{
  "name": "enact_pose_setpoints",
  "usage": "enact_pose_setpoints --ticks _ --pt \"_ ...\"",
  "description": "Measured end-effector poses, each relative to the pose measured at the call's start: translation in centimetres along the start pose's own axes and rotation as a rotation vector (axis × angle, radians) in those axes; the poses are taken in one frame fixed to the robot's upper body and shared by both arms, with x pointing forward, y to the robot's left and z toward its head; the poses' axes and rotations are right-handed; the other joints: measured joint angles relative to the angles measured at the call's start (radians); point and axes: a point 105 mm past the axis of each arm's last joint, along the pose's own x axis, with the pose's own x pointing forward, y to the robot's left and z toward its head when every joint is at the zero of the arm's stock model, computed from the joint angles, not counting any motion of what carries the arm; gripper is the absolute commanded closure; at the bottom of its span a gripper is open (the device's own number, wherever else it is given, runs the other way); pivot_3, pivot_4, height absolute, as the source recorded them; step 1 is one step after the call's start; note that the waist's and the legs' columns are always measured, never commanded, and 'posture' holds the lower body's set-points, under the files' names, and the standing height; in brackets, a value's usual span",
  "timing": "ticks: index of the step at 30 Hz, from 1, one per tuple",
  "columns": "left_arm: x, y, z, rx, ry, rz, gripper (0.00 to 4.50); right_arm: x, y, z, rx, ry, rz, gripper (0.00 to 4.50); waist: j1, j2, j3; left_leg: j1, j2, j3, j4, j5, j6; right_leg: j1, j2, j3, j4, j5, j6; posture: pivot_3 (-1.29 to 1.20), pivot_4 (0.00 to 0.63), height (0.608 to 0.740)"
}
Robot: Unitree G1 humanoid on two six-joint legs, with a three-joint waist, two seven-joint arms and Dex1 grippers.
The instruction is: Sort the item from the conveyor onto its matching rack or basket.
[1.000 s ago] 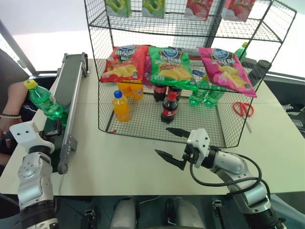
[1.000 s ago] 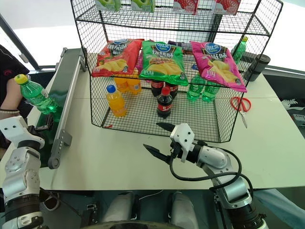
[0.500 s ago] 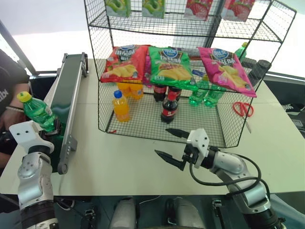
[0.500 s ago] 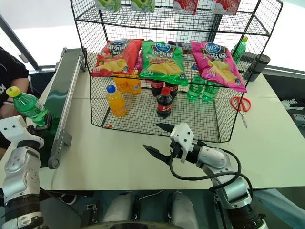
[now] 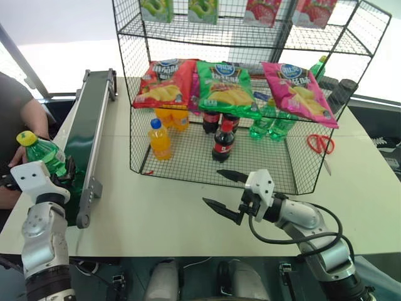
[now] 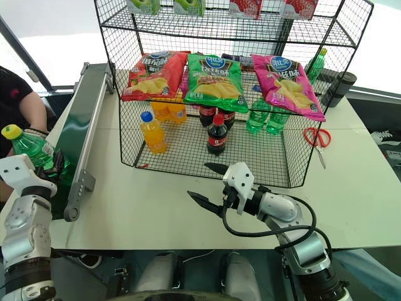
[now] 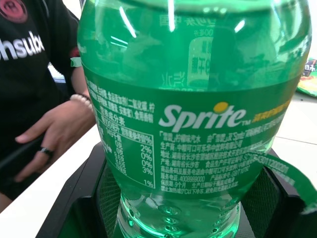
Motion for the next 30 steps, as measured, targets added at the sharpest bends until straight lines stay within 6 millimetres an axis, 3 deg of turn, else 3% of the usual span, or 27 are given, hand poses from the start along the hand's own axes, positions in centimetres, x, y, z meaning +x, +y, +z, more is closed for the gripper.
enact_pose_setpoints --ticks 5,7,8,10,13,18,25,30 --pt "-0.7 -2.4 2.2 0.014 -0.047 -0.188 1.78 -0.2 -0.6 0.0 -0.004 0.012 -0.022 0.0 0.001 -0.004 0.002 -0.001 0.0 0.0 0.0 0.0 0.0 -0.001 0.0 0.0 -0.001 0.0 0.0 0.0 0.15 0.735" --pt "-1.1 -4.5 3.9 0.005 -0.082 -0.307 1.78 -0.5 -1.0 0.1 0.001 0.019 -0.036 0.0 0.001 -0.004 0.002 -0.001 0.0 0.0 0.0 0.0 0.0 0.0 -0.001 0.0 -0.002 0.0 0.0 0.0 0.15 0.735" --pt "-1.8 -6.4 4.9 0.003 -0.096 -0.424 1.78 -0.7 -1.3 0.2 0.011 0.023 -0.038 0.0 0.0 -0.003 0.002 -0.001 0.0 0.0 0.0 0.0 0.0 0.0 -0.001 0.0 -0.002 0.0 0.0 0.0 0.15 0.735" --pt "-2.7 -8.7 5.6 -0.002 -0.102 -0.55 1.78 -0.9 -1.5 0.3 0.021 0.026 -0.039 0.0 -0.001 -0.003 0.002 -0.001 0.0 0.0 0.0 0.0 0.0 0.0 -0.001 0.001 -0.003 0.0 0.0 0.0 0.15 0.735" --pt "-4.7 -12.7 4.8 0.062 -0.016 -0.806 1.78 -1.3 -1.8 0.7 0.06 0.021 -0.03 0.0 -0.001 0.0 0.004 -0.001 0.0 0.0 -0.001 0.0 0.0 -0.001 0.0 0.0 -0.002 0.0 -0.001 0.0 0.15 0.735" --pt "-8.0 -19.8 2.3 0.055 0.091 -1.201 1.78 -0.7 -1.2 3.2 0.04 -0.042 0.015 0.0 0.0 0.002 0.005 -0.001 0.0 0.0 -0.001 0.0 0.0 -0.002 0.003 0.0 -0.001 0.0 -0.001 0.0 0.15 0.735" --pt "-9.4 -25.6 0.0 0.062 0.109 -1.493 1.78 -0.1 -0.9 3.7 0.046 -0.049 0.008 0.0 0.0 0.002 0.005 -0.002 0.0 0.001 -0.001 0.0 0.0 -0.002 0.004 0.0 -0.002 0.0 -0.001 0.0 0.15 0.735" --pt "-10.5 -28.6 0.7 0.077 0.038 -1.647 1.78 0.1 -0.8 3.5 0.064 -0.056 -0.023 0.0 0.0 0.002 0.005 -0.002 0.0 0.001 -0.001 0.0 0.0 -0.002 0.004 0.0 -0.002 0.0 -0.001 0.0 0.15 0.735"
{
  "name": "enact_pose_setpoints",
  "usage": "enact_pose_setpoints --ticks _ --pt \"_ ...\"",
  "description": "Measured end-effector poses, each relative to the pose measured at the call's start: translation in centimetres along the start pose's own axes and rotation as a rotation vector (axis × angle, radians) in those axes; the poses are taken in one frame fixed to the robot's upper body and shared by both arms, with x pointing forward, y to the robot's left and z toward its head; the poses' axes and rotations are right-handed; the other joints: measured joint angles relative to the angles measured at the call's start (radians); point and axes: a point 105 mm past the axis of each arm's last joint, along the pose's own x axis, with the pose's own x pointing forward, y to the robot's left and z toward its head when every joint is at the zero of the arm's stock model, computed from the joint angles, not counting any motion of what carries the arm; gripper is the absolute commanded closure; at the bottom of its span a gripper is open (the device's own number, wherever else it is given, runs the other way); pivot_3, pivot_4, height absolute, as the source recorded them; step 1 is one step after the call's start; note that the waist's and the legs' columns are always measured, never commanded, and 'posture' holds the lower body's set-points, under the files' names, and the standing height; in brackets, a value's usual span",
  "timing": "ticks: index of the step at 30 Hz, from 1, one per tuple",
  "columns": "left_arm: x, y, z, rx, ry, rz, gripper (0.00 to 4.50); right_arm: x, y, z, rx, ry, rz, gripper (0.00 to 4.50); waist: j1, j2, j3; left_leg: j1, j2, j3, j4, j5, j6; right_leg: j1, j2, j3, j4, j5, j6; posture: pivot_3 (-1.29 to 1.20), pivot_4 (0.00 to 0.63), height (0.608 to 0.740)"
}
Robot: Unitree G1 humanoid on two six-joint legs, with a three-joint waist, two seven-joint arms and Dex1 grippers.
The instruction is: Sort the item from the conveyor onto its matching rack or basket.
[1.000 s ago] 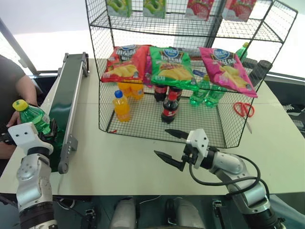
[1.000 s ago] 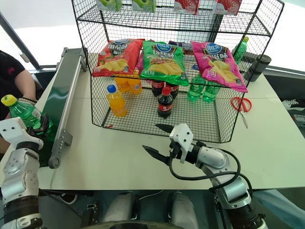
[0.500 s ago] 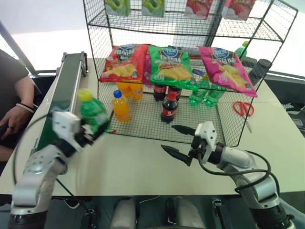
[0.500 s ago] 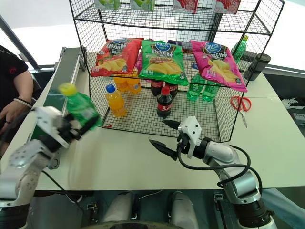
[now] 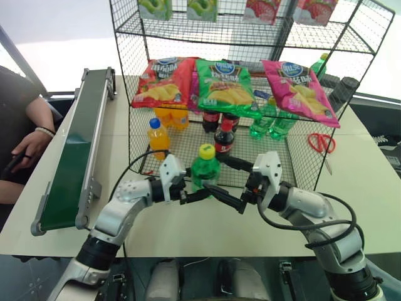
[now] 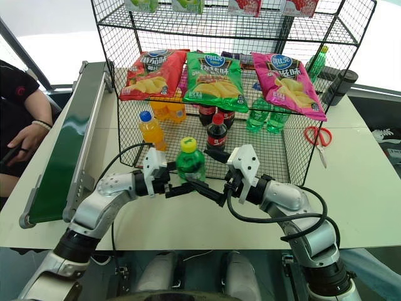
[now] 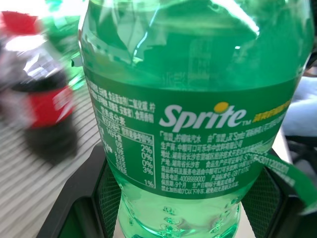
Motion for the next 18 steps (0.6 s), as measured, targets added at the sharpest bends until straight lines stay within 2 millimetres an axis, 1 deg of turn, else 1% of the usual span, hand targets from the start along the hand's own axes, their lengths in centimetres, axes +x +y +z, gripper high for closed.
enact_pose_setpoints --ticks 2,6,8,9,10,11,15,16,18 --pt "0.46 -0.12 0.3 0.019 -0.01 -0.025 1.78 -0.09 -0.02 -0.22 0.005 0.006 -0.009 0.0 -0.003 0.0 0.0 0.0 0.0 0.0 0.0 0.0 0.0 0.0 0.0 0.0 0.0 0.0 0.0 0.0 0.15 0.735" --pt "1.02 -0.38 -0.13 0.035 0.001 -0.063 1.78 -0.14 -0.1 -0.42 0.008 0.01 -0.026 0.0 -0.001 0.0 0.0 0.001 0.0 0.0 0.0 0.0 0.0 0.0 0.001 0.0 0.001 0.0 0.0 0.0 0.15 0.735" --pt "1.19 -0.4 -0.04 0.04 -0.002 -0.066 1.78 -0.26 -0.06 -0.68 0.017 0.015 -0.032 0.55 -0.001 0.0 0.0 0.0 0.001 0.0 0.0 0.0 0.0 0.0 0.001 0.0 0.0 0.0 0.0 0.0 0.15 0.735" --pt "1.23 -0.38 0.07 0.045 -0.003 -0.07 1.78 -0.34 -0.09 -0.78 0.021 0.017 -0.038 0.9 -0.001 0.0 0.0 0.0 0.001 0.0 0.0 0.0 0.0 0.0 0.001 0.0 0.0 0.0 0.0 0.0 0.15 0.735" --pt "1.23 -0.42 0.08 0.047 -0.003 -0.073 1.78 -0.36 -0.13 -0.77 0.02 0.017 -0.04 1.34 -0.001 0.0 0.0 0.0 0.001 0.0 0.0 0.0 0.0 0.0 0.001 0.0 0.0 0.0 0.0 0.0 0.15 0.735" --pt "1.25 -0.44 0.08 0.048 -0.002 -0.075 1.78 -0.37 -0.16 -0.76 0.02 0.016 -0.042 1.53 -0.001 0.0 0.0 0.0 0.001 0.0 0.0 0.0 0.0 0.0 0.001 0.0 0.0 0.0 0.0 0.0 0.15 0.735" --pt "1.24 -0.45 0.06 0.049 0.0 -0.075 1.78 -0.37 -0.16 -0.77 0.021 0.017 -0.042 1.53 -0.001 0.0 0.0 0.0 0.001 -0.001 0.0 0.0 0.0 0.0 0.001 0.0 0.001 0.0 0.0 0.0 0.15 0.735" --pt "1.23 -0.45 0.05 0.047 0.0 -0.076 0.75 -0.36 -0.16 -0.76 0.02 0.017 -0.041 1.53 -0.001 0.0 0.0 0.0 0.001 -0.001 0.0 0.0 0.0 0.0 0.001 0.0 0.001 0.0 0.0 0.0 0.15 0.735" --pt "1.21 -0.45 0.11 0.05 0.0 -0.074 0.09 -0.3 -0.15 -0.79 0.023 0.017 -0.043 1.53 -0.001 0.0 0.0 0.0 0.001 -0.001 0.0 0.0 0.0 0.0 0.001 0.001 0.001 0.0 0.0 0.0 0.15 0.735"
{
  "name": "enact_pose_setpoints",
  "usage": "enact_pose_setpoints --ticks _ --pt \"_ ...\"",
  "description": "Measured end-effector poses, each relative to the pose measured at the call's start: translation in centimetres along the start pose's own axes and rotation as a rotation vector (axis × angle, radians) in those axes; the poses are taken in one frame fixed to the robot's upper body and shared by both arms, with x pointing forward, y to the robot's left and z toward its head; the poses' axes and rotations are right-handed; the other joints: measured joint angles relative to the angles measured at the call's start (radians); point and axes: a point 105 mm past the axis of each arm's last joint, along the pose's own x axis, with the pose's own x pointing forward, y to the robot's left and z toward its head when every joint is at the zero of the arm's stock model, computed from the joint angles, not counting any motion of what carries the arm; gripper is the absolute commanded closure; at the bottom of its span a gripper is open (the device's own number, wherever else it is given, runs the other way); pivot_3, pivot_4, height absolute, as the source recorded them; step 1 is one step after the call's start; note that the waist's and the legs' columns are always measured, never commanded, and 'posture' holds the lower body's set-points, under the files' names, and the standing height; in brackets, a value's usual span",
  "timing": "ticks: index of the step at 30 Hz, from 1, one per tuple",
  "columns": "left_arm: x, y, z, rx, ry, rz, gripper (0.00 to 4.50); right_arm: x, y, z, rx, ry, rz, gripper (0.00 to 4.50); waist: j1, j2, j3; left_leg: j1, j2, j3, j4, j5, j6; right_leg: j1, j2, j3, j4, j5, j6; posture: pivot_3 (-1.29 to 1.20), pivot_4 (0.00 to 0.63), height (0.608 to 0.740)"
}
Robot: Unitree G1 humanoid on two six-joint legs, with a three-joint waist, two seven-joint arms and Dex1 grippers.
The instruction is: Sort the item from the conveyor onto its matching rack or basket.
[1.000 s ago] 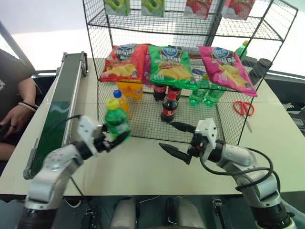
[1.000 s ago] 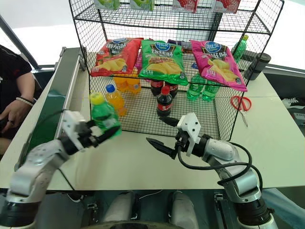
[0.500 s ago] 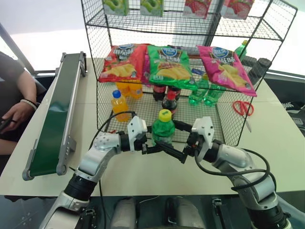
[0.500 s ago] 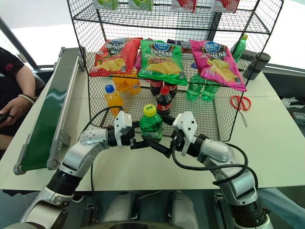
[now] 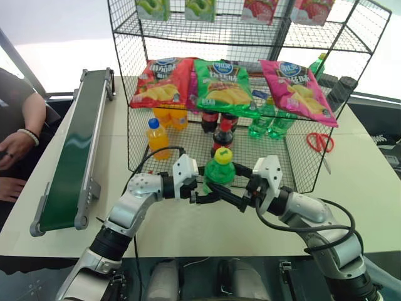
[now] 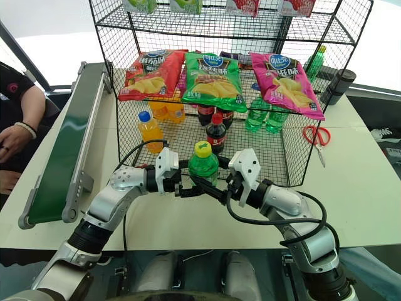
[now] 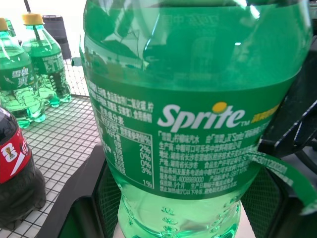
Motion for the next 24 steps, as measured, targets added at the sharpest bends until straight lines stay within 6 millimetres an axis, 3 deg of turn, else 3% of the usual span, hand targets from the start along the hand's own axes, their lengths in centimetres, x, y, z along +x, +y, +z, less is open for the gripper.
enact_pose_setpoints --ticks 5,8,12,15,19,24 --pt "-0.8 0.8 -0.8 -0.01 0.027 0.095 0.09 0.0 -1.8 0.2 -0.017 -0.018 -0.1 1.53 0.0 0.0 0.0 0.0 0.0 0.0 0.0 0.0 0.0 0.0 0.0 0.0 0.0 0.0 0.0 0.0 0.15 0.735" --pt "-3.1 2.3 -1.9 -0.057 0.057 0.244 0.09 -1.5 -5.2 -0.6 -0.053 0.014 -0.283 1.53 0.0 0.0 0.0 0.0 0.0 0.0 0.0 0.0 0.0 0.0 0.0 0.0 0.0 0.0 0.0 0.0 0.15 0.735" --pt "-5.9 3.2 -3.2 -0.084 0.088 0.396 0.09 -4.5 -9.4 -3.3 -0.094 0.104 -0.535 1.53 0.0 0.001 0.0 0.0 0.0 0.001 0.0 0.0 0.0 0.0 -0.001 0.0 0.0 0.0 0.0 0.0 0.15 0.735" --pt "-6.0 2.9 -2.8 -0.074 0.064 0.415 0.09 -5.5 -11.3 -4.8 -0.09 0.121 -0.665 1.53 -0.001 0.001 0.001 0.0 0.0 0.001 0.0 0.0 0.0 -0.001 -0.001 0.0 0.001 0.0 0.0 0.0 0.15 0.735" --pt "-5.4 2.1 -1.3 -0.031 0.02 0.384 0.09 -5.4 -13.3 -5.2 -0.076 0.077 -0.779 1.53 -0.008 0.003 0.0 0.001 0.0 0.002 0.0 0.0 0.0 0.0 -0.001 0.002 0.003 0.0 0.0 0.0 0.15 0.735" --pt "-4.4 0.8 -1.0 -0.033 0.009 0.322 0.09 -5.7 -15.6 -5.8 -0.067 0.05 -0.887 1.53 -0.013 0.004 0.0 0.001 0.0 0.002 0.0 0.0 0.0 -0.001 -0.001 0.002 0.003 0.0 0.0 0.0 0.15 0.735"
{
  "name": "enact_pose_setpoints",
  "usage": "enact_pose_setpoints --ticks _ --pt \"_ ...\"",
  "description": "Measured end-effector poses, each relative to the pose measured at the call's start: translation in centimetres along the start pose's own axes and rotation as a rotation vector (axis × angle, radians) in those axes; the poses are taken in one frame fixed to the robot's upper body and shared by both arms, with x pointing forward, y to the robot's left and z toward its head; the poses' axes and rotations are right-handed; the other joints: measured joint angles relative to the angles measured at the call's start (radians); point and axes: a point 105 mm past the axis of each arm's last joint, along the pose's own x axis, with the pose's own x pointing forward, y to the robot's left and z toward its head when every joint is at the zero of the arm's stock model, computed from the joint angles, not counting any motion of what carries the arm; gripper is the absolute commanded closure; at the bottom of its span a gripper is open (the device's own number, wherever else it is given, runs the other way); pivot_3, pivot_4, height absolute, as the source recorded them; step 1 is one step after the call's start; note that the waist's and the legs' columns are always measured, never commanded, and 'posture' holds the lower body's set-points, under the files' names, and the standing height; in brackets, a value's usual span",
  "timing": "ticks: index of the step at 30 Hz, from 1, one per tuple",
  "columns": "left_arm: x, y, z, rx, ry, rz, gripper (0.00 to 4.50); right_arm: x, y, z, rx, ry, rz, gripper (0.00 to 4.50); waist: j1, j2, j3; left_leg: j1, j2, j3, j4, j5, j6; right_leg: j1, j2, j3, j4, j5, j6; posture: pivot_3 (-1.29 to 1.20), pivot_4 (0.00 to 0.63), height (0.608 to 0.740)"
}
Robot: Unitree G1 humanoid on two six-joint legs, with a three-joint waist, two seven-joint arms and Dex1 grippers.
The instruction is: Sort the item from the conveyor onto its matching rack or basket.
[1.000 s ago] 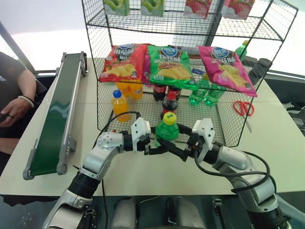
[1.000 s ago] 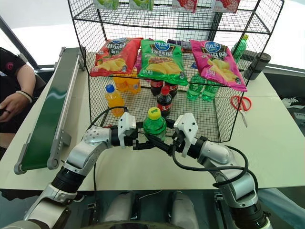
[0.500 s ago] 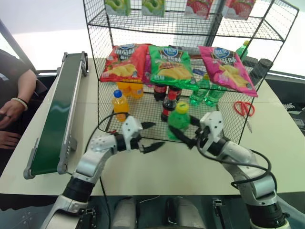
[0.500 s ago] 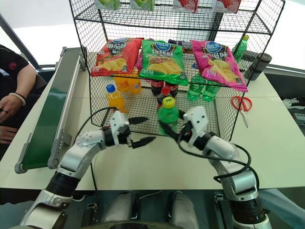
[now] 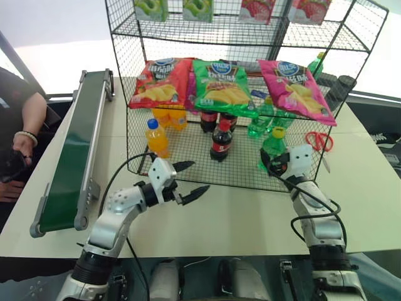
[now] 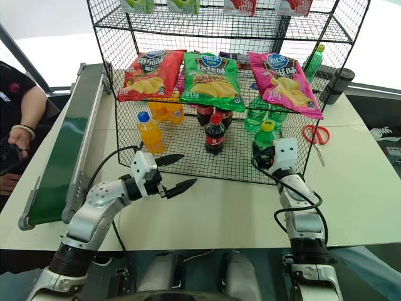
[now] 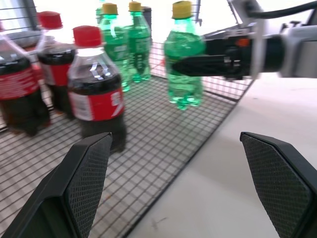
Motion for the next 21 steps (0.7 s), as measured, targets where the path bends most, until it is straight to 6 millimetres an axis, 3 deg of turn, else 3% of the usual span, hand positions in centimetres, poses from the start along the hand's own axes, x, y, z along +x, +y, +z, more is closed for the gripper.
enact_pose_setpoints --ticks 10,13,21 --pt "0.17 -0.15 0.06 -0.003 0.006 -0.015 0.09 1.05 -0.67 -0.92 0.024 -0.013 -0.037 1.53 -0.013 0.0 0.0 0.001 0.0 0.0 0.0 0.0 0.0 0.001 0.0 0.0 0.001 0.0 0.0 0.0 0.15 0.735" --pt "0.26 -0.1 0.21 0.001 0.004 -0.018 0.0 1.04 -0.66 -0.89 0.037 -0.017 -0.025 0.06 -0.013 0.0 0.0 0.001 0.0 0.0 0.0 0.0 0.0 0.001 0.0 0.001 0.001 0.0 0.0 0.0 0.15 0.735" --pt "0.36 -0.08 0.14 -0.008 0.012 -0.018 0.0 0.42 -0.74 -0.51 0.013 -0.03 -0.016 0.06 -0.012 0.001 0.0 0.001 0.0 0.0 0.0 0.0 0.0 0.001 0.0 0.001 0.001 0.0 0.0 0.0 0.15 0.735"
